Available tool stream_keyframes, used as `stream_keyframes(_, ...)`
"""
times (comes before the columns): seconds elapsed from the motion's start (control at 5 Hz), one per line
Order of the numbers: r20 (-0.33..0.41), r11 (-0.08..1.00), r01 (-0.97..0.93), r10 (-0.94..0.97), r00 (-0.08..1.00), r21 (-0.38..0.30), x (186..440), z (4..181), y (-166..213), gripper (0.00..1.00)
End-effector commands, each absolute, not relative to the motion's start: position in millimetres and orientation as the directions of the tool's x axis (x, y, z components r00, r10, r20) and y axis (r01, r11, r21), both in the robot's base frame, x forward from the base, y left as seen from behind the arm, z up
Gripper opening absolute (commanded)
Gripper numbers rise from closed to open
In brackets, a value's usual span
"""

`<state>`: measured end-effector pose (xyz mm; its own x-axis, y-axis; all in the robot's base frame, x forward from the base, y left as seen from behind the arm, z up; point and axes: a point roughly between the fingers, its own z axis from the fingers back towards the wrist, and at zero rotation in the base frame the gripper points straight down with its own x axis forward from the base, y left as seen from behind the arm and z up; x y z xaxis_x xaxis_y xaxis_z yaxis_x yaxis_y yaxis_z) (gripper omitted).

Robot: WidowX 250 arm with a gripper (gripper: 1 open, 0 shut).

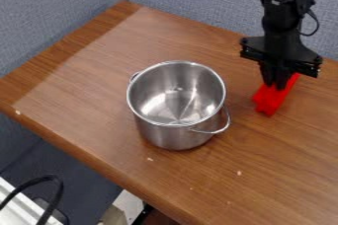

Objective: Put the red object in the metal pot

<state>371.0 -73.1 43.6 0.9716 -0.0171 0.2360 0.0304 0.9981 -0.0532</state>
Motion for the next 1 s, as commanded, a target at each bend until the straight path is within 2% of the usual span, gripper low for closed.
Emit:
stream_keyframes(0.0, 0.212, 0.997, 0.062, -0.051, 0.976, -0.048, 371.2, 34.6, -82.8, 0.0)
stream_keyframes(0.2, 0.23, 0.996, 0.075, -0.06, 0.971, -0.055, 376.2, 41.0, -84.8, 0.0)
stream_keyframes(0.6, 0.244, 0.995, 0.086, -0.07, 0.967, -0.054, 391.9, 56.8, -57.7, 0.0)
stream_keyframes(0.8, 0.276, 0.998, 0.05, -0.035, 0.961, -0.048, 393.1, 73.9, -60.2, 0.0)
